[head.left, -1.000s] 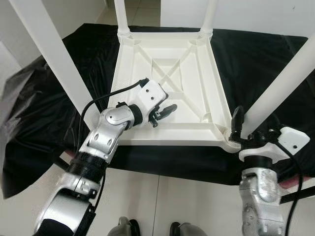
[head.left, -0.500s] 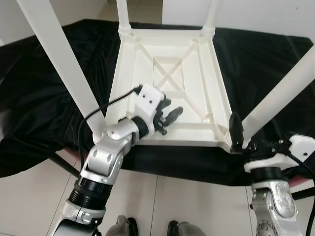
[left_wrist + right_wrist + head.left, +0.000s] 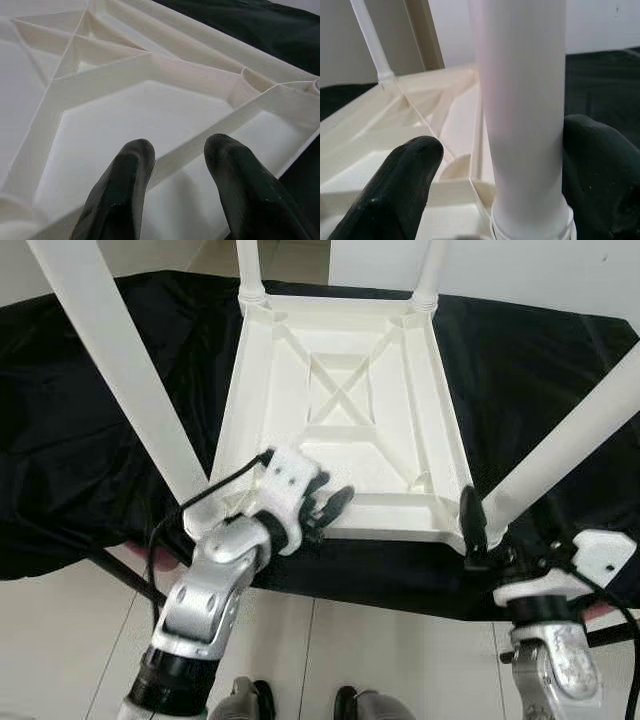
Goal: Building children table
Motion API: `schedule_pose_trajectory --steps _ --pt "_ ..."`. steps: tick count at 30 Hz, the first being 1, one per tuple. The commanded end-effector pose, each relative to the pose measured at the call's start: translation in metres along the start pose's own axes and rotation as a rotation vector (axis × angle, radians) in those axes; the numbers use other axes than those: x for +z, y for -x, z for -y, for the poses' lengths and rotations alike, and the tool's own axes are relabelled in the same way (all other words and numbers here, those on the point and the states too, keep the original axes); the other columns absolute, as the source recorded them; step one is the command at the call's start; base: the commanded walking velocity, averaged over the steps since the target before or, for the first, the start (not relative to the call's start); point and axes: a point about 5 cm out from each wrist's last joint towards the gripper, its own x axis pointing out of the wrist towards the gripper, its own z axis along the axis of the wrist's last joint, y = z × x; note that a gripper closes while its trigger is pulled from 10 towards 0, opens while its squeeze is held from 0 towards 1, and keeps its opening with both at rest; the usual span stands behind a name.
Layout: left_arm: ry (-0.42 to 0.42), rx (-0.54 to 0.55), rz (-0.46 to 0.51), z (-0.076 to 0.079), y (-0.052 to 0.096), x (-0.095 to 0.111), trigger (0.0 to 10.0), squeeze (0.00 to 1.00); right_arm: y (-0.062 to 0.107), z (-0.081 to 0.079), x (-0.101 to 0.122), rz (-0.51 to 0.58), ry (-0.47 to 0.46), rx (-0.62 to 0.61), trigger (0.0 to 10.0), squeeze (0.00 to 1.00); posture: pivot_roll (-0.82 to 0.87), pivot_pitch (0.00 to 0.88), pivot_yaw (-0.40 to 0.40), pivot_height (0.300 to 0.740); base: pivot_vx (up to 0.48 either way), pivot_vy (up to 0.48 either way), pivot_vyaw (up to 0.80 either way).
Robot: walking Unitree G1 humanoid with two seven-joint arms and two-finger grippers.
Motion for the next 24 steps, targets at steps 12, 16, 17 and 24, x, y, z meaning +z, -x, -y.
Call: schedule_pose_trajectory --steps 12,16,17,24 --pt "0.008 0.245 0.012 -0.013 0.021 -0.006 10.0 0.00 0.011 0.003 -0.001 -0.016 0.029 -0.036 10.0 0.00 -0.02 0.150 0.002 0.740 0.000 0.000 0.00" --pt "-0.033 0.322 -0.031 -0.017 0.028 -0.019 10.0 0.00 0.014 -0.001 -0.005 -0.026 0.026 -0.017 10.0 0.00 -0.02 0.147 0.004 0.740 0.000 0.000 0.00" --pt "-0.033 0.322 -0.031 -0.017 0.028 -0.019 10.0 0.00 0.014 -0.001 -0.005 -0.026 0.026 -0.017 10.0 0.00 -0.02 0.147 0.004 0.740 0.000 0.000 0.00" --pt "-0.066 0.372 -0.040 -0.024 0.028 -0.021 10.0 0.00 0.009 -0.006 -0.002 -0.009 0.008 0.010 10.0 0.00 -0.01 0.149 -0.003 0.740 0.000 0.000 0.00"
